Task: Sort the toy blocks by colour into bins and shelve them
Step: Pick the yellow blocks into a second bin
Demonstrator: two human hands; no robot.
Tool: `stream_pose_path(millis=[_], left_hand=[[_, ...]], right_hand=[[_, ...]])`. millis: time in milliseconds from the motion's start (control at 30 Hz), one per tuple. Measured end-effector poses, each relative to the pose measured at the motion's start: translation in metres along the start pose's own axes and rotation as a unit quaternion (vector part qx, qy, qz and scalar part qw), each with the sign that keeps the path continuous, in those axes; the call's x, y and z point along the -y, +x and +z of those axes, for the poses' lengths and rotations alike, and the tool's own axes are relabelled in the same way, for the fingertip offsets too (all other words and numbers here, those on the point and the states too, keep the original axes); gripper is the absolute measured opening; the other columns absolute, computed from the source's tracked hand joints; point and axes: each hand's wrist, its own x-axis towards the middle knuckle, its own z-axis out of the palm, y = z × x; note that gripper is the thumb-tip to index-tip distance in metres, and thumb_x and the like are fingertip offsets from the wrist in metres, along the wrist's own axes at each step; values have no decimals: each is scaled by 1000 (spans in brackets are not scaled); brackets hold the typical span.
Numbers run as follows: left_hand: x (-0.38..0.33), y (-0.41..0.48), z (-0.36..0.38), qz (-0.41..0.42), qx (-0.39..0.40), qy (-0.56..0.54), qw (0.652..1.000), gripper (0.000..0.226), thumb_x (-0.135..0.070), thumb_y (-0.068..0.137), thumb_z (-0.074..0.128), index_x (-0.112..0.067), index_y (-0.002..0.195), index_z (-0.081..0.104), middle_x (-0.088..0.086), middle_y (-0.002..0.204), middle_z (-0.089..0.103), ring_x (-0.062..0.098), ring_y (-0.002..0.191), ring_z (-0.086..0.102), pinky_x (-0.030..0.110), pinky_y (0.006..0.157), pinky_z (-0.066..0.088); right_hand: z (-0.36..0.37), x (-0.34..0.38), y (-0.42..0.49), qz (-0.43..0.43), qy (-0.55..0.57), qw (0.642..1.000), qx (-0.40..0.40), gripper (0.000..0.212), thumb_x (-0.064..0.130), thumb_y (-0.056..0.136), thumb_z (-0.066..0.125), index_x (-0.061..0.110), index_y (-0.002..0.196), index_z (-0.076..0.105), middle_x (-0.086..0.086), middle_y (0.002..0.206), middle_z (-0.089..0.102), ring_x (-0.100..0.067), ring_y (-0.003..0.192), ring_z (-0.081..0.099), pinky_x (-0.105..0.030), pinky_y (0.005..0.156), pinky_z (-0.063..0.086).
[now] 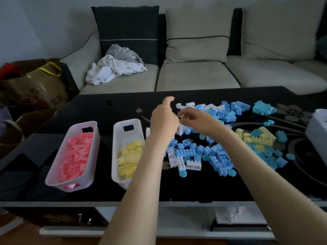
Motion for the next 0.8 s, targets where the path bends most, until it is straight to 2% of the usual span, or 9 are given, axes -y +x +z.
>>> stream_pose_path(millis=[100, 133, 200, 300, 367, 467, 567, 700, 800], left_hand=[[-22, 5, 33, 60, 71, -26, 995, 45, -5, 97, 36, -23, 136, 46, 6, 108, 60, 18, 85, 59, 30, 71, 46], [-28, 7, 49, 68, 106, -21, 992, 42, -6, 97, 35, -22, 134, 48, 4, 99, 60, 16, 74, 56, 30, 65, 45], [-29, 12, 78, 60, 160, 12, 985, 41, -5, 97, 36, -21, 133, 49, 1, 88, 55, 13, 63, 49, 28, 57, 40], [-24, 17, 116, 42, 217, 89, 971, 42, -4, 97, 40, -23, 133, 47, 6, 106, 55, 20, 79, 54, 31, 62, 42], [-17, 18, 130, 40, 240, 162, 956, 42, -6, 97, 43, -25, 134, 44, 8, 125, 46, 28, 104, 51, 38, 80, 45], [-8, 24, 138, 40, 250, 213, 944, 44, -2, 94, 42, -23, 133, 44, 10, 132, 36, 34, 113, 44, 46, 93, 43], [-4, 28, 142, 61, 246, 221, 942, 36, -1, 94, 41, -16, 126, 49, 14, 127, 41, 35, 111, 46, 43, 89, 45], [-2, 32, 142, 79, 237, 191, 949, 18, -10, 95, 48, -18, 109, 56, 8, 109, 53, 27, 93, 54, 34, 72, 44], [-6, 34, 139, 77, 240, 170, 953, 17, -15, 96, 51, -19, 112, 54, 3, 97, 56, 21, 79, 55, 28, 58, 38]], right_hand=[[-36, -56, -9, 89, -77, 991, -68, 20, 14, 94, 45, 23, 107, 58, -6, 102, 62, -20, 75, 58, -28, 63, 46], [-44, -74, -15, 116, -118, 984, -64, 22, 13, 94, 44, 22, 108, 58, -6, 102, 61, -20, 75, 58, -28, 61, 45], [-47, -98, -20, 138, -189, 972, -26, 21, 17, 94, 47, 21, 112, 58, -4, 105, 58, -21, 89, 59, -31, 72, 49], [-48, -122, -20, 124, -232, 965, -18, 9, 19, 91, 55, 24, 99, 57, -2, 104, 57, -23, 99, 55, -38, 82, 50], [-47, -128, -17, 115, -230, 966, -34, 14, 12, 87, 55, 25, 90, 51, 1, 95, 53, -22, 96, 52, -33, 75, 47], [-47, -132, -10, 123, -209, 969, -39, 15, 9, 85, 56, 21, 92, 50, 1, 95, 48, -18, 92, 47, -26, 68, 38], [-50, -133, -6, 137, -181, 973, -35, 18, 11, 85, 60, 18, 97, 49, 0, 96, 44, -16, 88, 43, -22, 61, 34], [-49, -133, -1, 148, -204, 967, -38, 23, 12, 84, 62, 12, 103, 50, -1, 98, 40, -19, 94, 41, -27, 75, 36], [-49, -131, -1, 155, -229, 961, -15, 27, 23, 85, 65, 11, 107, 55, -3, 107, 37, -19, 103, 37, -30, 87, 39]])
